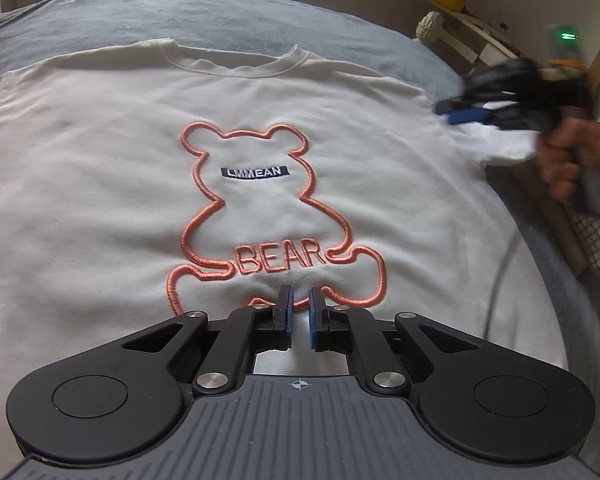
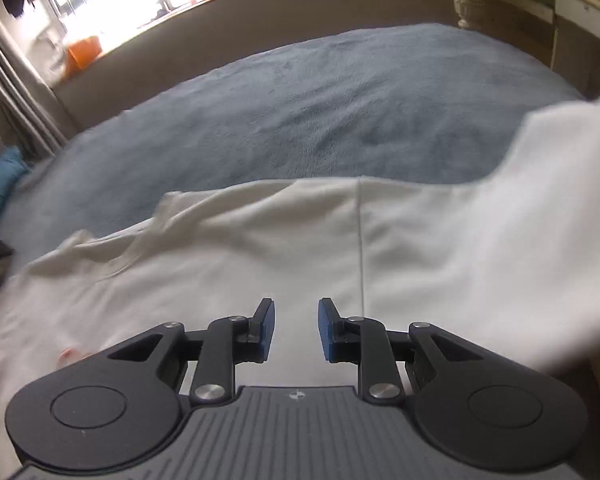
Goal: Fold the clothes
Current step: 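Move the right gripper to the shoulder beside the sweatshirt collar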
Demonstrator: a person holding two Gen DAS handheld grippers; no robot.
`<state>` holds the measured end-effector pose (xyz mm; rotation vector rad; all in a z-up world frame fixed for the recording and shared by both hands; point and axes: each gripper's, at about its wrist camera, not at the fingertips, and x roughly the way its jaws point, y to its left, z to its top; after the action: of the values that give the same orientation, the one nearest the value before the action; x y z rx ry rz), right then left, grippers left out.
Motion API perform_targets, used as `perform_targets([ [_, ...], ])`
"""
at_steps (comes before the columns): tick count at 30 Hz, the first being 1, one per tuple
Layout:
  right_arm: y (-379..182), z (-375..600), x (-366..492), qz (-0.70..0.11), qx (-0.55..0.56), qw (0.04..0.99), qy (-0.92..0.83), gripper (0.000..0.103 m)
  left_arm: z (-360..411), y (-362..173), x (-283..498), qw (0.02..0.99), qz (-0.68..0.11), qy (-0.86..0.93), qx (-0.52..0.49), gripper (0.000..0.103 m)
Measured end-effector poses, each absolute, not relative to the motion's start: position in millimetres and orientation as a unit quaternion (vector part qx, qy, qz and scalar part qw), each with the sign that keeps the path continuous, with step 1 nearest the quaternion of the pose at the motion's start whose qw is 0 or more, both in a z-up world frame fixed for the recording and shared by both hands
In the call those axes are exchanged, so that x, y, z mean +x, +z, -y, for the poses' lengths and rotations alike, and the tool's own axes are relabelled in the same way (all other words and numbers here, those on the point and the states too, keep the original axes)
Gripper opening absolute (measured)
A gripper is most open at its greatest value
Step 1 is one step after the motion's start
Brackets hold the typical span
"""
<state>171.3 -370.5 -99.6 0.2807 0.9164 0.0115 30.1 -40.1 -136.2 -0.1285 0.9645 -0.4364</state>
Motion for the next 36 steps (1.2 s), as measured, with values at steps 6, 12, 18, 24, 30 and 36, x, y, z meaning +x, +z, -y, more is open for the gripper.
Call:
perform_targets([
  [6, -110.2, 367.3, 227.2, -0.439, 0.14, 0.887, 0.001, 0.024, 34.6, -139.6, 39.0, 0.865, -0.452, -0.208, -0.073, 0.006],
  [12, -135.5, 402.1, 254.3, -0.45, 0.127, 0.88, -0.082, 0.006, 26.0, -142.4, 50.2, 0.87, -0.438, -0.207, -0.087, 0.006],
  [18, -110.4, 373.0, 259.6, -0.446, 0.141, 0.884, -0.003, 0.009, 15.5, -142.8, 64.6, 0.879, -0.424, -0.193, -0.104, 0.008],
  [24, -141.8, 361.3, 297.4, -0.463, 0.129, 0.876, -0.04, 0.006, 6.1, -147.1, 74.3, 0.88, -0.422, -0.18, -0.121, 0.009],
  [30, -109.4, 334.3, 305.4, -0.443, 0.101, 0.891, -0.012, 0.011, 1.9, -149.4, 76.6, 0.879, -0.421, -0.186, -0.126, 0.009],
  [36, -101.4, 276.0, 335.8, -0.477, 0.045, 0.874, 0.081, 0.039, 1.6, -152.2, 80.2, 0.876, -0.42, -0.19, -0.141, 0.01],
])
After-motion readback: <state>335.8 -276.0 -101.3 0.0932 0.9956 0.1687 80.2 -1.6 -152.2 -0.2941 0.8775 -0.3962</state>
